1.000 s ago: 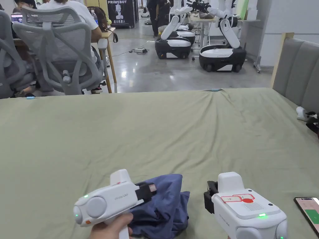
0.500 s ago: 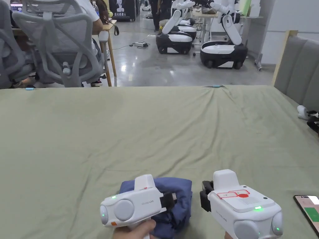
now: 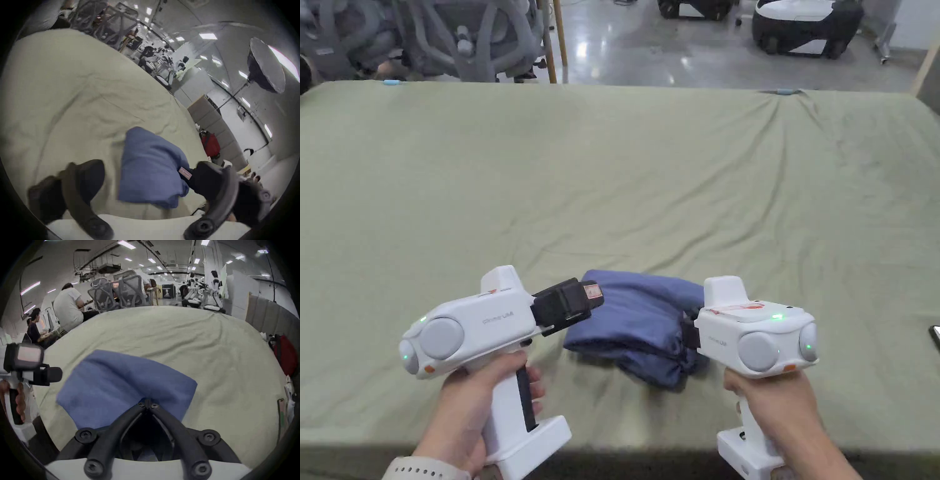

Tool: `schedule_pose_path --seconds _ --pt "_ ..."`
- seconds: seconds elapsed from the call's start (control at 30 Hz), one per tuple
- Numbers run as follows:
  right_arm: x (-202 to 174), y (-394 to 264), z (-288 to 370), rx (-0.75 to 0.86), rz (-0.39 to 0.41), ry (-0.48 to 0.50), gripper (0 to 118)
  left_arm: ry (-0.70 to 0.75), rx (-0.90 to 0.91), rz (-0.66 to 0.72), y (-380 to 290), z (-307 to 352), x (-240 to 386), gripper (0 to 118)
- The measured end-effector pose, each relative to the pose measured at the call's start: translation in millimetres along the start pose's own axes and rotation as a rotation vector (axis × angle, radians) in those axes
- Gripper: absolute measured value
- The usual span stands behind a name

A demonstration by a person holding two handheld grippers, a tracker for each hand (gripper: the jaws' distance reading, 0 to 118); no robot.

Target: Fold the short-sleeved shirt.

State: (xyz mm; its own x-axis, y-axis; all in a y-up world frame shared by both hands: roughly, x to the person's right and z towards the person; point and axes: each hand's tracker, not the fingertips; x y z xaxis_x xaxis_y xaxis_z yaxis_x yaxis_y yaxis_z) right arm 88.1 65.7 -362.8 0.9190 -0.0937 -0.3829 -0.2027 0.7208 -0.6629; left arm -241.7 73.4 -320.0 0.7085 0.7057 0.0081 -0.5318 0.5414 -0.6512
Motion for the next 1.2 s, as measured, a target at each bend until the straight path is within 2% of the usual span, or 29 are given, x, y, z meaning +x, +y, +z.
schedule_pose_path --seconds 0.17,0.27,0.3,0.33,0.37,0.4,0.43,0.47,0.5,0.53,0.6,0.73,1.03,1.2 --pt "6.3 -0.7 5.2 0.006 0.01 0.001 0 -0.112 -0.16 0.175 -12.6 -44.5 -29.1 111" --pt "7.2 -4.0 5.4 0.021 0.017 0.016 0 -0.247 -0.144 0.217 -15.8 -66.3 -26.0 108" --pt "7.1 -5.5 5.3 0.029 0.026 0.019 0 -0.298 -0.168 0.261 -15.7 -75.8 -23.7 102" --pt "6.8 -6.7 4.9 0.032 0.034 0.016 0 -0.309 -0.197 0.288 -18.1 -84.6 -20.9 90" --pt "6.6 -7.2 5.0 0.037 0.04 0.013 0 -0.265 -0.205 0.255 -19.3 -91.4 -15.7 72" --pt "5.7 -7.8 5.2 0.04 0.043 0.011 0 -0.201 -0.226 0.182 -20.7 -95.3 -11.5 45" --pt "4.7 -7.3 5.5 0.039 0.047 -0.005 0 -0.12 -0.219 0.104 -20.9 -96.2 -9.1 39" --pt "3.5 -6.1 7.0 0.036 0.049 -0.001 0 -0.109 -0.223 0.114 -20.2 -93.8 -12.1 37" --pt "-1.1 -4.5 9.3 0.039 0.053 -0.007 0 -0.174 -0.219 0.188 -18.8 -89.7 -13.0 34" --pt "-7.4 -2.4 12.4 0.051 0.069 -0.02 0 -0.16 -0.212 0.176 -16.6 -83.0 -12.7 31" --pt "-24.6 3.7 18.3 0.069 0.092 -0.003 0 -0.091 -0.17 0.065 -9.5 -66.0 -8.6 30" --pt "-85.5 25.4 13.1 0.104 0.17 0.042 0 -0.065 -0.136 0.038 21.5 -22.3 -36.8 30" --pt "-264.9 64.1 -41.8 0.144 0.267 0.218 0 0.124 -0.053 0.003 107.2 114.0 -154.8 30" --pt "-350.4 75.3 -70.2 0.151 0.327 0.269 0 0.226 -0.016 -0.005 154.5 187.0 -217.0 30"
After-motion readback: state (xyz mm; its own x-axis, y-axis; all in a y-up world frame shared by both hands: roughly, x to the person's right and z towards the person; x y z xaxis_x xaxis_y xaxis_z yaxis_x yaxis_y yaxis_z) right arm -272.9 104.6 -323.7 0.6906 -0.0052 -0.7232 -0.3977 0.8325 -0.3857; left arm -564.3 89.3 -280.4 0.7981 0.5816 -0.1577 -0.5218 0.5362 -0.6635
